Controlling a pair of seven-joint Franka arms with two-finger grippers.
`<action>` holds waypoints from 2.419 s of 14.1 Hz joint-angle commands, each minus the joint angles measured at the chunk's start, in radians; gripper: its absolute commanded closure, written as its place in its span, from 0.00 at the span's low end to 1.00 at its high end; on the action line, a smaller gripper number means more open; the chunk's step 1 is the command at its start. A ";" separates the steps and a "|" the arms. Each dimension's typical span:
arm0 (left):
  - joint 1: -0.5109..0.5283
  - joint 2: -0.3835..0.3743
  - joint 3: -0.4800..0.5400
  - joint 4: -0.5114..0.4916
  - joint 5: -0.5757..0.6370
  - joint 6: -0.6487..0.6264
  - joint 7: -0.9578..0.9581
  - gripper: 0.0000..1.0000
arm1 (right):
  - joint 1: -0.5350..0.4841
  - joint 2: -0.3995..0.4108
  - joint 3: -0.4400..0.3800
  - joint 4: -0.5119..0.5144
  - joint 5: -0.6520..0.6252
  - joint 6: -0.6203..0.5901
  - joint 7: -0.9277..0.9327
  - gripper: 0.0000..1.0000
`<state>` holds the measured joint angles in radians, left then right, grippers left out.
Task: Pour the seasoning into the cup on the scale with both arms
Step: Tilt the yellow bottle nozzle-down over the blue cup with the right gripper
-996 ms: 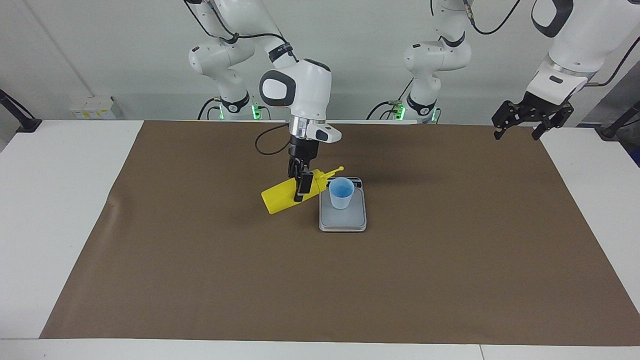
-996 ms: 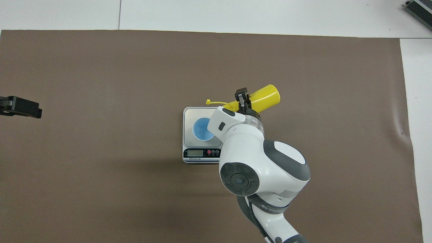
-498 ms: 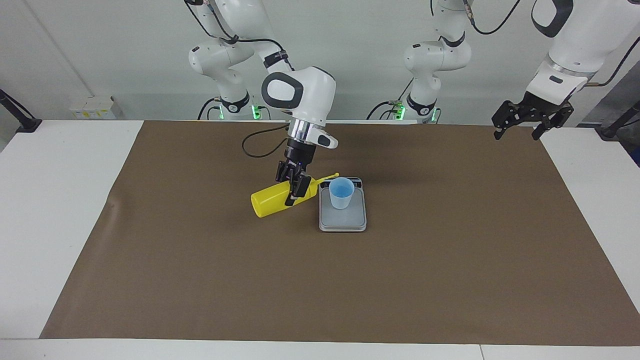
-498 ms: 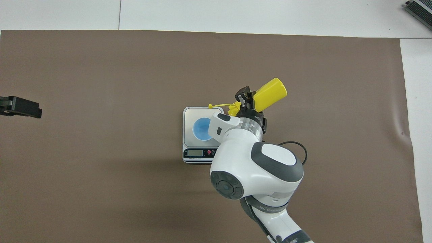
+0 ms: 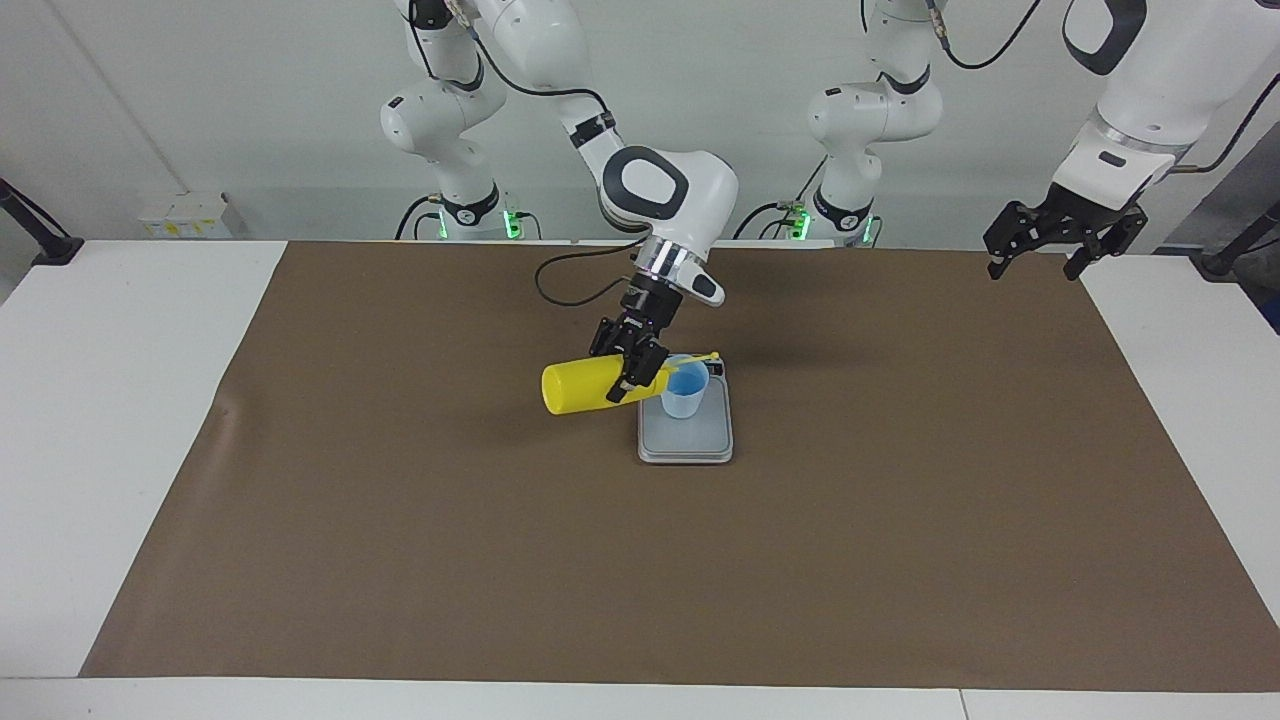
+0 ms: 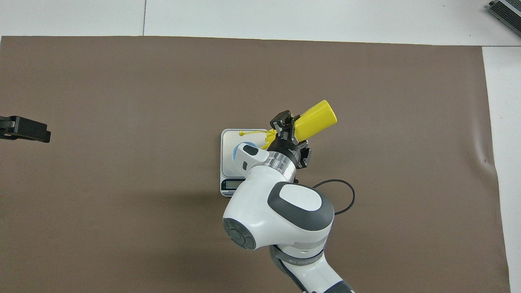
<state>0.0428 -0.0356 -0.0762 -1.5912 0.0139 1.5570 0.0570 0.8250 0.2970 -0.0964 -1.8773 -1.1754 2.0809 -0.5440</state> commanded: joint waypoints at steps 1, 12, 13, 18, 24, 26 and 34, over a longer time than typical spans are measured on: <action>0.009 -0.003 -0.007 0.000 0.011 -0.015 0.003 0.00 | 0.017 0.027 -0.003 0.030 -0.061 -0.065 0.041 1.00; 0.009 -0.003 -0.007 0.000 0.011 -0.015 0.003 0.00 | 0.040 0.037 0.001 0.030 -0.081 -0.113 0.124 1.00; 0.009 -0.003 -0.007 0.000 0.011 -0.015 0.003 0.00 | 0.039 0.037 0.001 0.030 -0.081 -0.113 0.124 1.00; 0.009 -0.003 -0.008 0.000 0.011 -0.015 0.003 0.00 | 0.033 0.039 0.001 0.030 -0.070 -0.097 0.157 1.00; 0.009 -0.003 -0.008 0.000 0.011 -0.015 0.003 0.00 | 0.023 0.027 0.003 0.029 -0.025 -0.078 0.303 1.00; 0.009 -0.003 -0.007 0.000 0.011 -0.015 0.003 0.00 | -0.010 -0.015 0.001 0.024 0.081 -0.033 0.349 1.00; 0.009 -0.003 -0.007 0.000 0.011 -0.015 0.003 0.00 | -0.105 -0.218 0.001 -0.074 0.446 0.063 0.467 1.00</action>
<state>0.0430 -0.0356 -0.0762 -1.5912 0.0139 1.5566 0.0570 0.7524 0.1745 -0.1025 -1.8640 -0.7994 2.0873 -0.1040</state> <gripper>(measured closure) 0.000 0.511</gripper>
